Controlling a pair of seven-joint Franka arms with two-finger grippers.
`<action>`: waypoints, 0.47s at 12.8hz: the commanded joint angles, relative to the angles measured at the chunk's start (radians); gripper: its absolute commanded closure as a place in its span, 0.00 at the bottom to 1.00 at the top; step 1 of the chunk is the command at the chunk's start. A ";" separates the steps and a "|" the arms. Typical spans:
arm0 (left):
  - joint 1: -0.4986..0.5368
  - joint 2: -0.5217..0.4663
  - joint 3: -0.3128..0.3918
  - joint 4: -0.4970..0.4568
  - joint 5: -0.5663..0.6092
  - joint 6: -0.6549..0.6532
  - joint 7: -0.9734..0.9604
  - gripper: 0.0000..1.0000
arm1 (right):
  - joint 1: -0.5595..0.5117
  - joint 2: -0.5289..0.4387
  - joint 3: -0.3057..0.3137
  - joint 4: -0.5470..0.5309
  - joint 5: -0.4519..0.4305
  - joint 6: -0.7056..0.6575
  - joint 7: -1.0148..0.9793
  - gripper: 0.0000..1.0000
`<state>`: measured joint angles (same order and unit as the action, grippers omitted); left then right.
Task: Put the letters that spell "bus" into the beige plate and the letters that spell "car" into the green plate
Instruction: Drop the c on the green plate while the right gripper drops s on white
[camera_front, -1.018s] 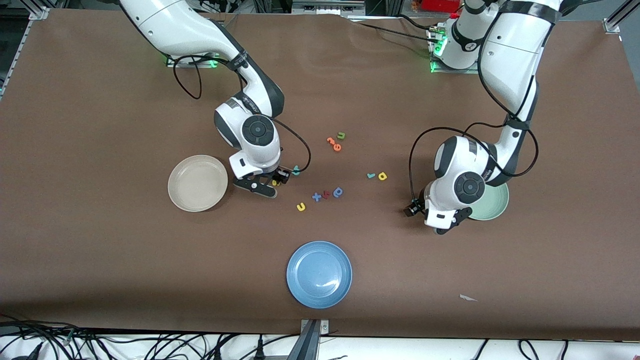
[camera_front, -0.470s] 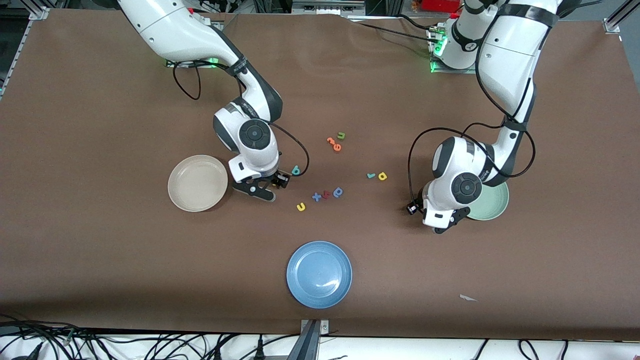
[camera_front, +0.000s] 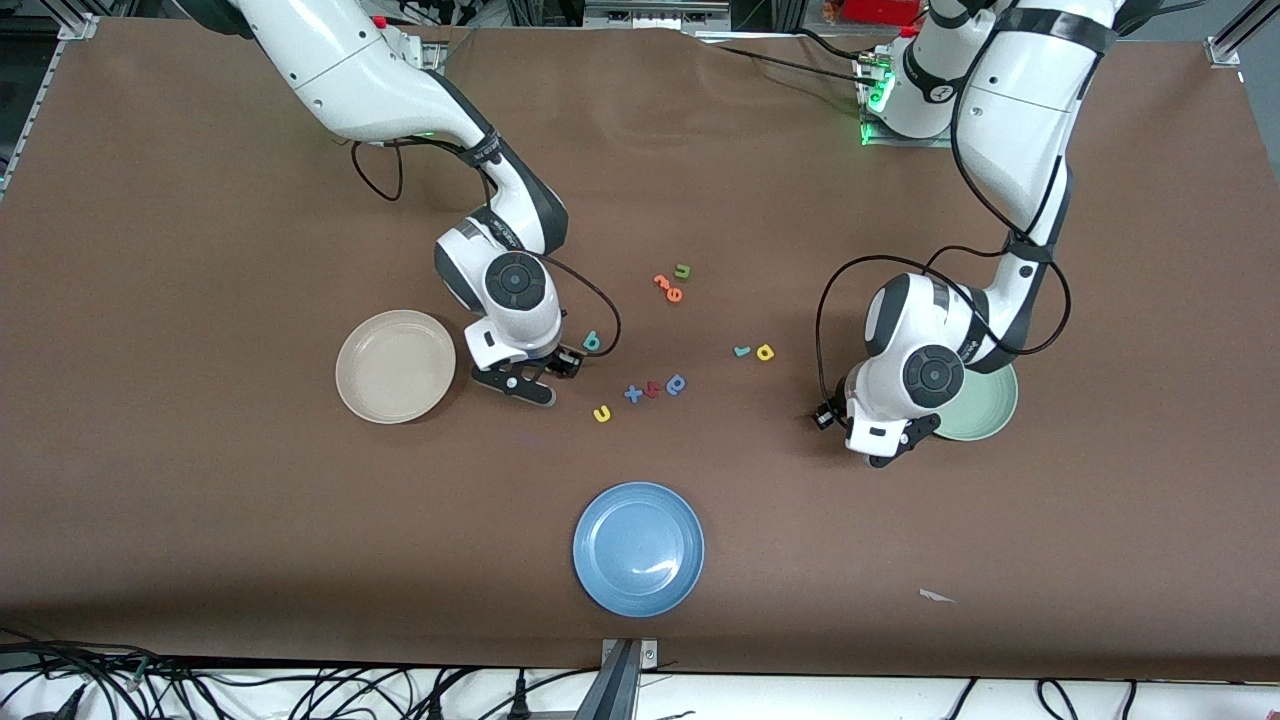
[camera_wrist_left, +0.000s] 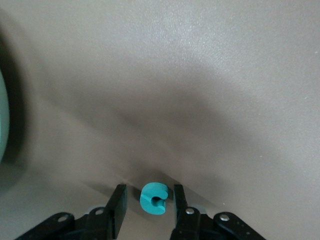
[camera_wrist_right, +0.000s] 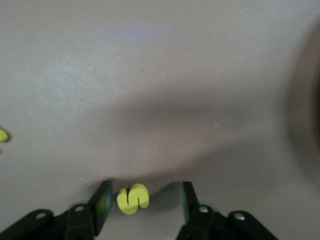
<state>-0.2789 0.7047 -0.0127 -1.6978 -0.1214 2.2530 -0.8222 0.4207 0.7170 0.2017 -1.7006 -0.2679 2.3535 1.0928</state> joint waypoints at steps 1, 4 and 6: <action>-0.013 -0.004 0.011 -0.005 -0.023 0.008 0.005 0.71 | -0.002 0.019 0.008 0.016 -0.004 0.026 -0.005 0.39; -0.013 -0.004 0.011 -0.005 -0.023 0.008 0.005 0.83 | -0.002 0.022 0.008 0.016 -0.004 0.027 -0.004 0.39; -0.011 -0.004 0.011 -0.003 -0.023 0.008 0.006 0.87 | -0.002 0.029 0.010 0.018 -0.002 0.032 0.002 0.42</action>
<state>-0.2790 0.7045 -0.0127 -1.6977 -0.1214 2.2539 -0.8222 0.4211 0.7259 0.2037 -1.7006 -0.2678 2.3738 1.0929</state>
